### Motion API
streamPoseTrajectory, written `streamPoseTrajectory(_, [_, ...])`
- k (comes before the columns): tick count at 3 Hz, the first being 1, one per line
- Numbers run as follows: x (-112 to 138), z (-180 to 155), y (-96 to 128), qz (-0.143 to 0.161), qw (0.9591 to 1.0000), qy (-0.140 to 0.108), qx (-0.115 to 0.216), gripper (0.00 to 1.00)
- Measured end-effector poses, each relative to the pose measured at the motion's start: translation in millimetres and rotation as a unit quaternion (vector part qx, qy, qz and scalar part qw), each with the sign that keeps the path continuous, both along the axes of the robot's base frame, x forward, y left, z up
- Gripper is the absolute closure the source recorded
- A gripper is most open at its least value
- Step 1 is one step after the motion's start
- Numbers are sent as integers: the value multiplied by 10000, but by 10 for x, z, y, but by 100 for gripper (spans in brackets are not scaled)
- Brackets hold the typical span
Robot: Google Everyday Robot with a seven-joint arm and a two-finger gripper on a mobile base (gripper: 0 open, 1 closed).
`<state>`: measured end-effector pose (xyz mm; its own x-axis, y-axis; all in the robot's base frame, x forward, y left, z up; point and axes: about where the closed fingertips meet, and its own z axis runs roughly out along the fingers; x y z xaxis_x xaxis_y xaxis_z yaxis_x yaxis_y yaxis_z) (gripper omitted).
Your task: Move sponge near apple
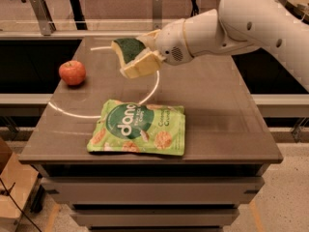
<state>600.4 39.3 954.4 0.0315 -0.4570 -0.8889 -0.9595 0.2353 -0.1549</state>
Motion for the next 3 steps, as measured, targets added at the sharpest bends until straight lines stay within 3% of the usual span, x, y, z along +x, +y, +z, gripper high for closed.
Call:
streamPoseTrajectory(1, [-100, -8, 506, 436, 9988, 55, 208, 100])
streamPoseTrajectory(2, [-177, 35, 850, 828, 9960, 149, 289, 100])
streamPoseTrajectory(3, [-161, -11, 929, 837, 9959, 166, 291, 100])
